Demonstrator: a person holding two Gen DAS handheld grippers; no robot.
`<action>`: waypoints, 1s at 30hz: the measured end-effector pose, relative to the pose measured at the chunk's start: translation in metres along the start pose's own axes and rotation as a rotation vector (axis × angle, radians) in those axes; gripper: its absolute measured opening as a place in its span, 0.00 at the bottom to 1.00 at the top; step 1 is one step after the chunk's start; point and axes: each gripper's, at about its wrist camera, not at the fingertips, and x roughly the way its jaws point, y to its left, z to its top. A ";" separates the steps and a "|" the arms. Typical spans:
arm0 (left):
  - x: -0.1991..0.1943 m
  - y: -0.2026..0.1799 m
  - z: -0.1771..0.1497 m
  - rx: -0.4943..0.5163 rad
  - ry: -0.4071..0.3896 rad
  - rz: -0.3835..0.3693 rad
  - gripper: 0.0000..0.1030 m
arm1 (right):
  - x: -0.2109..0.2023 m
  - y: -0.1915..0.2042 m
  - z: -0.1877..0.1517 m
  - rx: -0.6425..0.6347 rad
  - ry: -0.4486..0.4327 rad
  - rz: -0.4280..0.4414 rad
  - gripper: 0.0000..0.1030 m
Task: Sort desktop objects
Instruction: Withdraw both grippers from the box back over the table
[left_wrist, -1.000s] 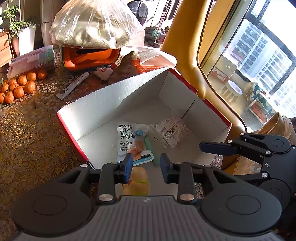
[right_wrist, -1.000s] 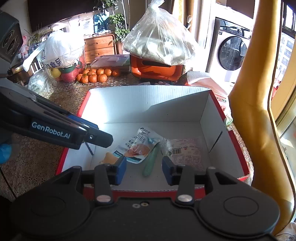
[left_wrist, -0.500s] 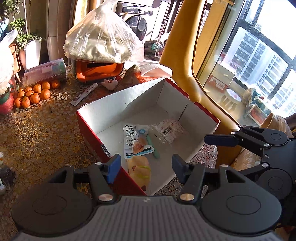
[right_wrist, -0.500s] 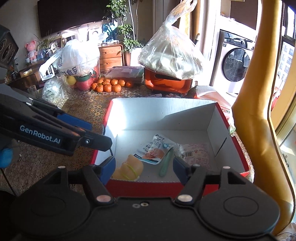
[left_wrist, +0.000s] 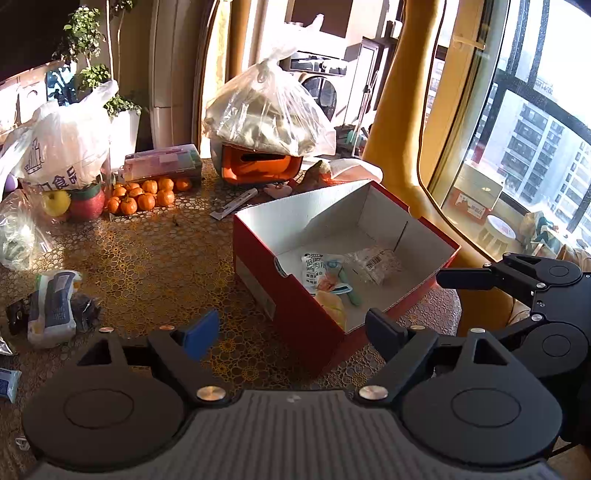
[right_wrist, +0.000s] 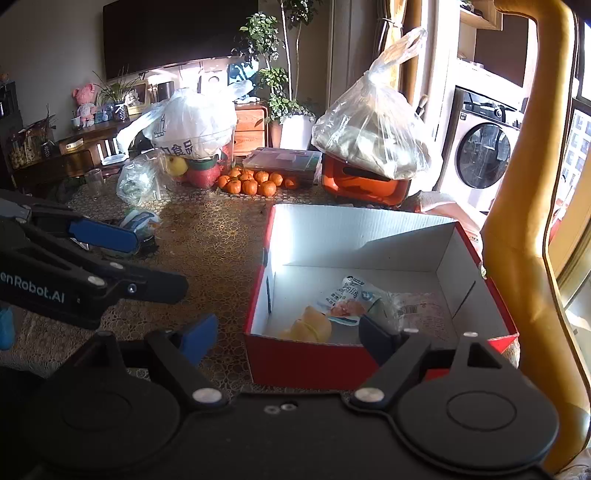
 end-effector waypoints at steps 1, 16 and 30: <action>-0.005 0.004 -0.003 -0.009 -0.013 0.008 0.85 | -0.003 0.005 0.000 -0.008 -0.011 0.003 0.85; -0.064 0.062 -0.063 -0.114 -0.131 0.189 1.00 | -0.009 0.059 0.000 -0.030 -0.071 0.022 0.94; -0.083 0.123 -0.106 -0.182 -0.143 0.321 1.00 | 0.023 0.116 0.014 -0.056 -0.058 0.074 0.94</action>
